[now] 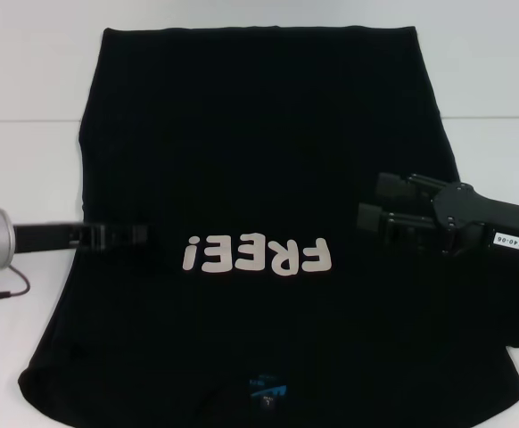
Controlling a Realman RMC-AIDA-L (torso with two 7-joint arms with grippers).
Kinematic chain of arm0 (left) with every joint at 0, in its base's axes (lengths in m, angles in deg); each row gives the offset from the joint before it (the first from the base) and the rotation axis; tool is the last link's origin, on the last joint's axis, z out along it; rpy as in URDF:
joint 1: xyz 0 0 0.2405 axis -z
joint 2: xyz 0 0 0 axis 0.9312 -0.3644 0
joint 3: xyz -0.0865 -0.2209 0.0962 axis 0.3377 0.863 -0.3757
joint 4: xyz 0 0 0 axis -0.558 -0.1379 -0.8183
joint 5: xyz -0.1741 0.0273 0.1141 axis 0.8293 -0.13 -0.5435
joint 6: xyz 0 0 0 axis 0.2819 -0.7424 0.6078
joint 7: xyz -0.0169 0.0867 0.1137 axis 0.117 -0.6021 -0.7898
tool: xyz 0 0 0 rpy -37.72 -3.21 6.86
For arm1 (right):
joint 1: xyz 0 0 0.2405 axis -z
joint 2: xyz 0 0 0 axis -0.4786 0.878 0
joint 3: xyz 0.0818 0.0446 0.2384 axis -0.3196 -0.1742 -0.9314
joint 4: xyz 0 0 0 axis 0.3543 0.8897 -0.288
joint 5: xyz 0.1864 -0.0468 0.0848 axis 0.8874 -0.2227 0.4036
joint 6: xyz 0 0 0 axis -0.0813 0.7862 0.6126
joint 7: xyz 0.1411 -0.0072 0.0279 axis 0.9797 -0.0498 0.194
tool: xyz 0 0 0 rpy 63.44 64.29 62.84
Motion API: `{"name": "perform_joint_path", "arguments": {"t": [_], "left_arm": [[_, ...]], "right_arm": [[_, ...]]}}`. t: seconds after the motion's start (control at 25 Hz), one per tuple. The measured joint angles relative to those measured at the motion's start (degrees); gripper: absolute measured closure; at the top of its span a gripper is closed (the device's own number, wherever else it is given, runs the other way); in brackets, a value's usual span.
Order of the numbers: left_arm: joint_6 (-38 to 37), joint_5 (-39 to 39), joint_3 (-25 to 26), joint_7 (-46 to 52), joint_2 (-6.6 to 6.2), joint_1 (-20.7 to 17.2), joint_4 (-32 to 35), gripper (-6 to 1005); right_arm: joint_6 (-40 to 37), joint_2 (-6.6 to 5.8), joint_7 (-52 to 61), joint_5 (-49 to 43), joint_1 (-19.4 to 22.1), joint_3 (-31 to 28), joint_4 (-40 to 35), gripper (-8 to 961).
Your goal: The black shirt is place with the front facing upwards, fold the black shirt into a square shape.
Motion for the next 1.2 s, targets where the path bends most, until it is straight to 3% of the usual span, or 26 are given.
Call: {"name": "perform_joint_path", "arguments": {"t": [0.32,0.4,0.44,0.68,0.8,0.92,1.08,1.2], "left_arm": [[-2.94,9.64,-0.06,-5.4,0.22,0.66,-1.81,516],[-5.62,15.31,0.35,-8.89,0.36,-0.43,-1.39,515],[-8.78,22.65,0.5,-13.02,0.37,-2.12,-1.27,515],[-14.82,30.49,0.7,-16.05,0.4,-4.47,-0.56,514],[-22.29,32.49,1.49,-22.79,0.67,-5.25,-1.37,514],[-25.84,36.25,1.96,-32.63,2.04,-6.72,-3.29,513],[-24.12,41.88,2.0,-44.38,4.43,-8.53,-5.71,513],[-21.3,42.74,1.78,-48.17,4.88,-8.38,-7.74,513]], "right_arm": [[-0.05,-0.01,-1.27,0.67,0.41,-0.07,1.09,38],[-0.45,-0.17,-1.45,1.38,0.6,-0.08,1.28,39],[-0.71,-0.24,-1.49,1.75,0.68,-0.08,1.34,39],[-5.53,-1.0,-0.54,5.79,1.23,-0.08,0.94,39],[-8.52,-1.95,2.53,8.0,1.23,-0.17,0.03,39],[-10.38,-3.21,9.23,10.24,1.39,-1.08,-3.03,39],[-10.57,-5.11,20.89,10.97,1.7,-3.5,-7.72,39],[-8.41,-7.68,30.33,10.52,1.84,-4.19,-10.8,39]]}}
